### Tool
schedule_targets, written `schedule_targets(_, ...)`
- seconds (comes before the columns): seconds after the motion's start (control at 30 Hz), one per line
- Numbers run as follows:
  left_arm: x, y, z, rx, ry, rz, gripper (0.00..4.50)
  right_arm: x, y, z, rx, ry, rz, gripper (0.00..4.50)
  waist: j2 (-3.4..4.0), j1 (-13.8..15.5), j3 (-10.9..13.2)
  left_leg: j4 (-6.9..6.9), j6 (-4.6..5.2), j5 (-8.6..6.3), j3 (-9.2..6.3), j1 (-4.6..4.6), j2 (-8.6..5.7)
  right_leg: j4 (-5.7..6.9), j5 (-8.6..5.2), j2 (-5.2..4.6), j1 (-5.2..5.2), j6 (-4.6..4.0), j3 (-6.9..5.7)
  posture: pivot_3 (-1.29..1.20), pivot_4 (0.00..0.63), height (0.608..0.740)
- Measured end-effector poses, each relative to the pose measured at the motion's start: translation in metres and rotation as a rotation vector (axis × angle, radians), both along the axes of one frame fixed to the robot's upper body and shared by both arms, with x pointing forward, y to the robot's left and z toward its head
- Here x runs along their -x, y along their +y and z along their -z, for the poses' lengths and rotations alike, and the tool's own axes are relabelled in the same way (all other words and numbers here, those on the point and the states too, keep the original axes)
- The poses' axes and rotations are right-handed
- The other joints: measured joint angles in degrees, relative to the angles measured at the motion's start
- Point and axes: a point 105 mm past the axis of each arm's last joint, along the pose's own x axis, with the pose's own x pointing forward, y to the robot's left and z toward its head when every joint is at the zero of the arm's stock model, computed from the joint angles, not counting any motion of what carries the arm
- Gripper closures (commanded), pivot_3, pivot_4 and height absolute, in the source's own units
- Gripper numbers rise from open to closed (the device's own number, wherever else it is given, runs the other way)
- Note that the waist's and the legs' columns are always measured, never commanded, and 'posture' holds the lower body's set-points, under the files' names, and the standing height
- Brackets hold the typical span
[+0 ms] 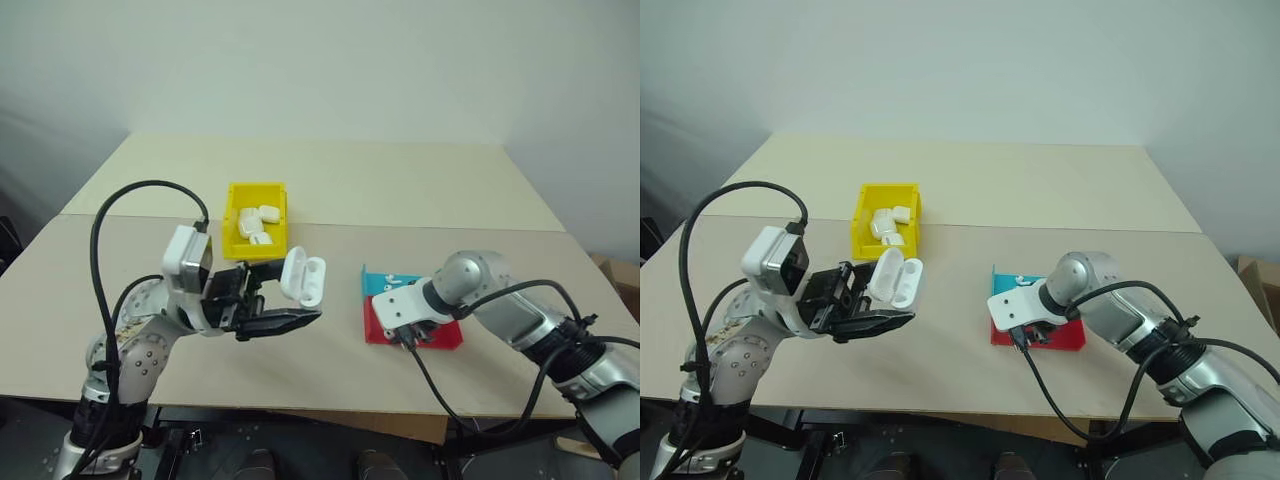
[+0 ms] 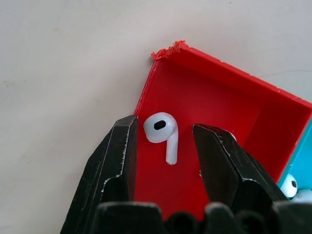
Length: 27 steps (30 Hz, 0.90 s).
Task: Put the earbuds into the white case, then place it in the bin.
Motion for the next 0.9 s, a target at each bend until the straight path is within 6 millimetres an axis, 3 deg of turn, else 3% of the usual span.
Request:
schedule_targets(0.2, 0.003, 0.0, -0.004, 0.0, 0.008, 0.0, 1.73, -0.002, 0.0, 0.0, 0.008, -0.005, -0.015, 3.84, 0.0, 0.0, 0.0, 0.0, 0.0, 0.0, 0.0, 0.01, 0.0, 0.0, 0.0, 0.0, 0.01, 0.0, 0.0, 0.0, 0.15, 0.74)
schedule_targets(0.23, 0.004, -0.001, -0.005, -0.002, 0.012, 0.001, 1.73, -0.002, 0.0, 0.0, 0.01, -0.008, -0.017, 3.92, 0.0, 0.0, 0.0, 0.0, 0.0, 0.0, 0.0, 0.01, 0.0, 0.0, 0.0, 0.0, 0.01, 0.0, 0.0, 0.0, 0.15, 0.74)
schedule_targets(0.57, -0.002, 0.005, -0.014, 0.004, 0.0, 0.0, 1.73, -0.002, 0.0, -0.002, -0.011, 0.002, 0.0, 3.92, 0.0, 0.1, 0.0, 0.0, 0.0, 0.0, 0.0, 0.01, -0.01, 0.0, 0.0, 0.0, 0.02, 0.0, 0.0, 0.0, 0.15, 0.74)
schedule_targets(0.8, -0.004, 0.005, -0.01, -0.006, 0.002, 0.016, 1.73, -0.001, 0.003, -0.019, -0.154, 0.03, 0.09, 3.92, 0.01, 0.0, 0.0, -0.01, 0.0, 0.0, 0.0, 0.0, 0.0, 0.0, 0.0, 0.0, 0.01, 0.0, -0.01, 0.0, 0.15, 0.74)
schedule_targets(0.9, -0.003, 0.005, -0.01, -0.007, 0.001, 0.021, 1.73, 0.001, 0.002, -0.012, -0.165, 0.042, 0.11, 3.92, 0.01, 0.1, 0.0, -0.01, 0.0, 0.0, 0.0, 0.0, -0.01, 0.0, 0.0, 0.0, 0.01, 0.0, -0.01, 0.0, 0.15, 0.74)
